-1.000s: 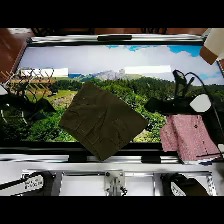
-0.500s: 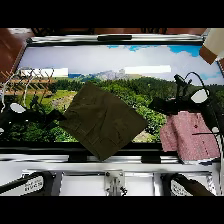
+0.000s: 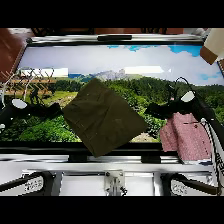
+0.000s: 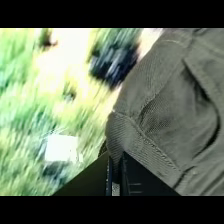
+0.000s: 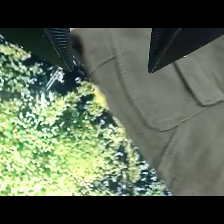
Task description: Fold the shirts.
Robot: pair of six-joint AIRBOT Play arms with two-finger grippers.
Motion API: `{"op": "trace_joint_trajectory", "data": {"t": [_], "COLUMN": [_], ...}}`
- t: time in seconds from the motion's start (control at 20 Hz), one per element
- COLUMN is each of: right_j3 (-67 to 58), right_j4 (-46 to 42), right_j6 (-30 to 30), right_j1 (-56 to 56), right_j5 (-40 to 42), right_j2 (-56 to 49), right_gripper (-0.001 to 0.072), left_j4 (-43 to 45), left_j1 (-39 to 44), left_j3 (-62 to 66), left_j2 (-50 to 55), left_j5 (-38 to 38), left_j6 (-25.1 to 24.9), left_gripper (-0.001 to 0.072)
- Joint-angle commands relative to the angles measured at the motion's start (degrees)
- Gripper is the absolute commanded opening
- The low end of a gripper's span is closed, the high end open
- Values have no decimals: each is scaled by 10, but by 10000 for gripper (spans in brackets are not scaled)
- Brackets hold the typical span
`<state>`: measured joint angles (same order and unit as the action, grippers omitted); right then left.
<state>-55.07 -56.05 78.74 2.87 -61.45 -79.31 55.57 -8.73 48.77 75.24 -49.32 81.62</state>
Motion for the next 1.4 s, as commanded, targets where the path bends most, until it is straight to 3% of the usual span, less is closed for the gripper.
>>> {"op": "trace_joint_trajectory", "data": {"t": [0.0, 0.25, 0.55, 0.6, 0.65, 0.75, 0.8, 1.0, 1.2, 1.25, 1.35], "right_j3": [0, 0, 0, 0, 0, 0, 0, 3, 21, 21, 20], "right_j4": [2, 2, 23, 23, 23, 22, 25, 35, 42, 42, 52], "right_j6": [-4, -4, 21, 33, 48, 68, 73, 105, 122, 127, 126], "right_j1": [-4, -78, -171, -183, -197, -227, -243, -340, -425, -424, -400], "right_j5": [-16, -59, -56, -53, -50, -49, -57, -101, -71, -68, -86], "right_j2": [-31, -66, -72, -72, -72, -72, -72, -72, -72, -72, -68], "right_gripper": [582, 582, 582, 530, 364, 123, 90, 89, 90, 124, 485], "left_j4": [0, -2, -2, -4, -5, -6, -6, -21, -20, -20, -20], "left_j1": [1, 7, 23, 26, 30, 40, 45, 69, 76, 72, 58], "left_j3": [49, 105, 202, 218, 233, 261, 276, 338, 354, 354, 354], "left_j2": [5, 59, 123, 133, 142, 165, 179, 226, 240, 240, 240], "left_j5": [26, 29, 31, 30, 30, 31, 31, 22, -2, -23, -77], "left_j6": [-10, -10, -10, -10, -10, -10, -10, -11, -24, -44, -77], "left_gripper": [60, 60, 60, 61, 60, 60, 61, 61, 61, 60, 60]}}
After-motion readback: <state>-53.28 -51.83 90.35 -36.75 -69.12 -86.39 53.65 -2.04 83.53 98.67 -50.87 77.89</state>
